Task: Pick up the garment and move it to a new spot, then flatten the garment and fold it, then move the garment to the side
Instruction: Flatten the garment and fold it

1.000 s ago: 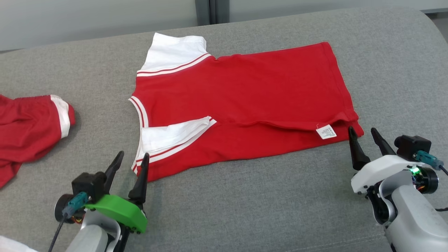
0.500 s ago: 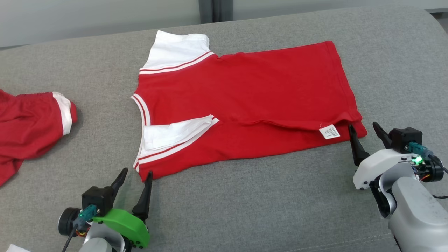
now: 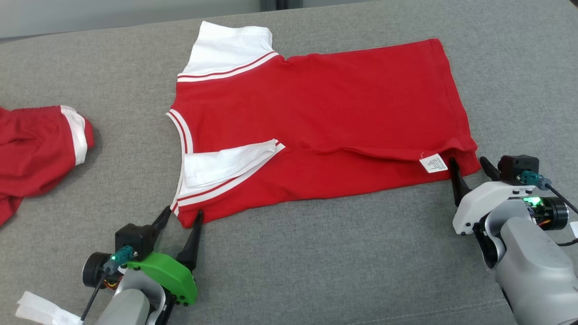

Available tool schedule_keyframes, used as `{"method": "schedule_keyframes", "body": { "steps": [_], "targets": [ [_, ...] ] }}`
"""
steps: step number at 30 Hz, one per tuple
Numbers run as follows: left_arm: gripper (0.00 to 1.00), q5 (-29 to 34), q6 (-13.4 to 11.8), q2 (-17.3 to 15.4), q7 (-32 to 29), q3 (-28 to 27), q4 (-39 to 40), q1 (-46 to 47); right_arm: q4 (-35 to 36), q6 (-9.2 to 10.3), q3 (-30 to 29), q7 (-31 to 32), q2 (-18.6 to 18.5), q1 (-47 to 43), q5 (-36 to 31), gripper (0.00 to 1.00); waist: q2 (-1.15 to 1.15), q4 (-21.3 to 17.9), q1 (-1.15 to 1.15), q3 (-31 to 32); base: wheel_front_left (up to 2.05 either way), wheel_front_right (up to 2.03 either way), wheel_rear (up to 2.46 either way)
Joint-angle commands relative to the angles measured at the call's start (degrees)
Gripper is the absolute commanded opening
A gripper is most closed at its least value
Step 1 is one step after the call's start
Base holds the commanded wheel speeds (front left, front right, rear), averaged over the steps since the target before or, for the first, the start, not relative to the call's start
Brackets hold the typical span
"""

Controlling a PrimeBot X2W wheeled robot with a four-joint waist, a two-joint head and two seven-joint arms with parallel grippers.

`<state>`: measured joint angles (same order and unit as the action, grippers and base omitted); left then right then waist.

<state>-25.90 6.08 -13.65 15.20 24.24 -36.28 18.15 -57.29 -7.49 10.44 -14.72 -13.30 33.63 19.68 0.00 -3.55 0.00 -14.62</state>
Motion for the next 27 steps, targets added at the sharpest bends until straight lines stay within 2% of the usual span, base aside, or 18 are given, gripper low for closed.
{"method": "schedule_keyframes", "body": {
  "steps": [1,4,5,6,7,12,18,27],
  "targets": [
    [1.00,-0.54,0.30,0.21,-0.15,-0.04,-1.30,0.74,-0.91,0.00,0.36,0.00,0.34,0.79,0.80,1.00,0.00,0.15,0.00,-0.28,0.00,0.00,0.00],
    [0.98,-1.18,0.49,0.82,-0.19,0.14,-3.11,1.63,-2.62,0.00,1.09,0.04,0.78,1.57,2.41,1.00,0.00,0.26,0.00,-0.62,0.00,0.00,0.00],
    [0.46,-1.11,0.68,1.01,-0.21,0.42,-3.78,1.94,-3.17,0.00,1.49,0.17,0.97,1.78,3.07,0.89,0.00,0.35,0.00,-0.70,0.00,0.00,0.00],
    [0.32,-1.09,0.80,1.11,-0.22,0.59,-4.20,2.22,-3.37,0.00,1.99,0.16,1.26,2.00,3.55,0.44,0.00,0.42,0.00,-0.74,0.00,0.00,0.00],
    [0.00,-1.25,0.90,1.29,-0.26,0.74,-4.63,2.45,-3.21,-0.02,2.44,0.08,1.53,2.18,4.30,0.00,0.00,0.47,0.00,-0.74,0.00,0.00,0.00],
    [0.00,-2.12,1.06,1.27,-0.14,-0.58,-3.73,2.25,-1.71,0.00,4.32,-0.34,0.93,0.81,7.26,0.00,0.00,0.67,0.00,0.38,0.00,0.00,0.00],
    [0.00,-2.55,1.14,0.75,-0.09,-3.88,0.94,-2.53,2.52,0.01,6.23,-0.44,-0.17,-3.58,11.15,0.00,0.00,0.68,0.00,3.77,0.00,0.00,0.00],
    [0.00,-1.02,-0.76,1.05,-0.08,-5.86,8.52,-12.40,11.32,0.04,6.99,-0.48,-2.51,-12.95,14.49,0.00,0.00,0.58,0.00,7.25,0.00,0.00,0.00]
  ]
}}
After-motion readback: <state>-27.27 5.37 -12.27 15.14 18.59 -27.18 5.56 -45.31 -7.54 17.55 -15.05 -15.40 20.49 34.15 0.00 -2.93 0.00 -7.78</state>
